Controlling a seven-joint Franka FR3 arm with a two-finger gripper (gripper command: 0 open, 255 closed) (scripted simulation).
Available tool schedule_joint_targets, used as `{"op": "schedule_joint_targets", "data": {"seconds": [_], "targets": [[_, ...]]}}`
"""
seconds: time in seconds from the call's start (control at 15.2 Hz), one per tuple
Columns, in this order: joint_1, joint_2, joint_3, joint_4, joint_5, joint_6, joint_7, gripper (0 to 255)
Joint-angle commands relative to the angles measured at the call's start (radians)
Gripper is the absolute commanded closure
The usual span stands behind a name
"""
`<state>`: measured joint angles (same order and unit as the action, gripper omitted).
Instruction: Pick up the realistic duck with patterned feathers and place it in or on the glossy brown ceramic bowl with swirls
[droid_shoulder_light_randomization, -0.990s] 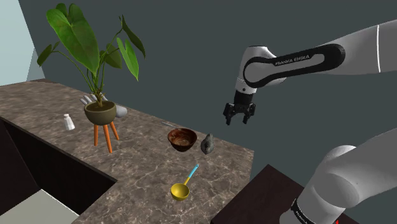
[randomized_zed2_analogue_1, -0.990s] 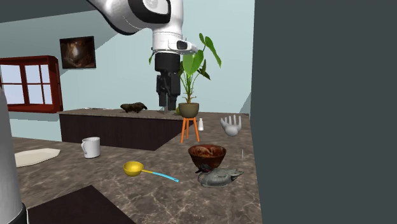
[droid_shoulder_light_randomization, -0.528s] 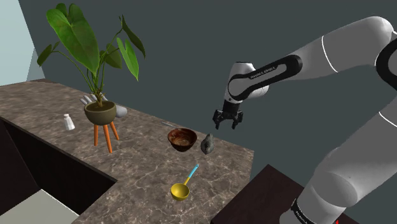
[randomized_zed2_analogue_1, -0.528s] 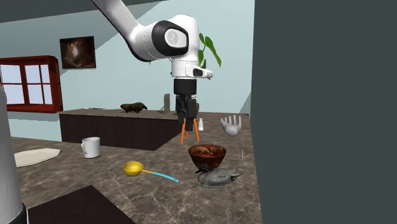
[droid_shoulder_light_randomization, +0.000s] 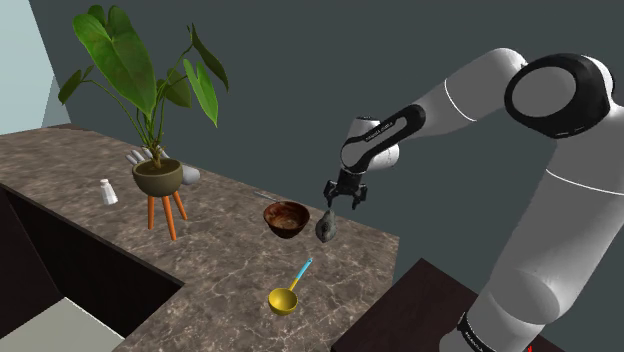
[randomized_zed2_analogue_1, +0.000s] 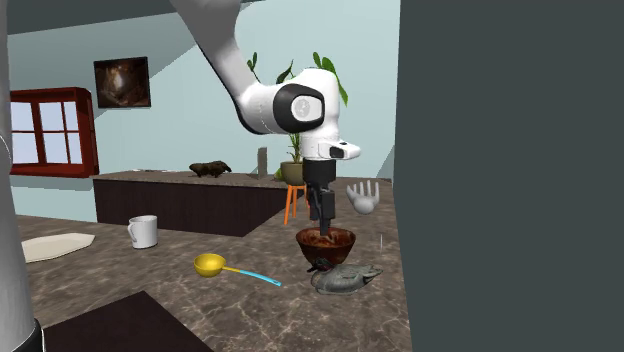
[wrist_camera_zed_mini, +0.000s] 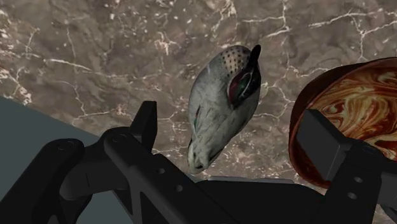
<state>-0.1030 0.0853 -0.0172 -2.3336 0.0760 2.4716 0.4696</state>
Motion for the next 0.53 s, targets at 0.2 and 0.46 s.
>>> {"op": "schedule_joint_targets", "data": {"seconds": [0.2, 0.46], "targets": [[-0.016, 0.196, -0.014, 0.119, 0.024, 0.100, 0.033, 0], [-0.031, 0.345, -0.022, 0.234, 0.047, 0.153, 0.058, 0]]}}
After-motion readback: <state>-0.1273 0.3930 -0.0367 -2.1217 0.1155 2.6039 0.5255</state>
